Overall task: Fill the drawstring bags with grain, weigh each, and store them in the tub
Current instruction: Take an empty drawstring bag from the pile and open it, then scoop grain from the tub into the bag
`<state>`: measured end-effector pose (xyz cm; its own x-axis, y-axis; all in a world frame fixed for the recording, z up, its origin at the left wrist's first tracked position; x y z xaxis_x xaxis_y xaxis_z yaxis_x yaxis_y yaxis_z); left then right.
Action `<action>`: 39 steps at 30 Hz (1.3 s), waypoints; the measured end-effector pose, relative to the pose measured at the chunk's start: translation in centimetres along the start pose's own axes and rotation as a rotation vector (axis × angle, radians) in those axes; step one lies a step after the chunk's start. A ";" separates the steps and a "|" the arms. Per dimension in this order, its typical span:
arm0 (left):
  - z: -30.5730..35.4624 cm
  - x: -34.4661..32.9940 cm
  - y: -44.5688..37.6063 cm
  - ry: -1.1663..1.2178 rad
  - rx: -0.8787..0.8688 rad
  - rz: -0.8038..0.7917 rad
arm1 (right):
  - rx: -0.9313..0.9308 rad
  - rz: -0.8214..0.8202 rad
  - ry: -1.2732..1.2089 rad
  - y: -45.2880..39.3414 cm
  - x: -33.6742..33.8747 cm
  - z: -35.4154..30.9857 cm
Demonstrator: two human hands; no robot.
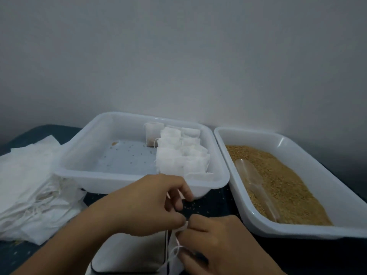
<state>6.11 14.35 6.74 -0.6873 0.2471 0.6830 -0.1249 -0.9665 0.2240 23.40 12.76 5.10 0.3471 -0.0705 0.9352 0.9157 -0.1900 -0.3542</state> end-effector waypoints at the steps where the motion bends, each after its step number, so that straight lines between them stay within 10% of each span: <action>1: 0.0 0.1 0.0 0.074 -0.034 -0.008 | -0.020 0.018 -0.035 0.1 0.1 0.2; 11: 1.9 -2.0 0.6 0.224 -0.318 -0.358 | -0.257 0.245 -0.417 1.6 2.0 2.2; 25: 0.8 -3.4 -0.1 0.209 -0.191 -0.343 | -0.274 0.309 -0.496 2.0 4.2 1.9; 29: -0.3 -4.1 -0.1 0.433 -0.094 -0.155 | -0.634 0.604 -0.219 5.0 7.4 6.1; 35: -1.1 -5.8 0.2 0.567 0.009 -0.080 | -1.171 -0.231 0.043 9.3 5.6 15.5; 39: -1.1 -6.3 0.6 0.518 0.023 0.020 | -1.193 -0.370 0.031 9.0 3.3 16.7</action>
<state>9.59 12.12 1.79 -0.9543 0.1566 0.2546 -0.0964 -0.9675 0.2338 36.15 27.17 4.99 0.0884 0.1560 0.9838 0.1971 -0.9709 0.1362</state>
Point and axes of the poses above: each hand's wrist, its own y-axis away from the middle knuckle, its own x-axis out of the back of the hand, z = x × y, the point moved 4 cm from there along -y, towards the middle knuckle, and after that the axes turned 13 degrees about x, right-handed, at the moved point
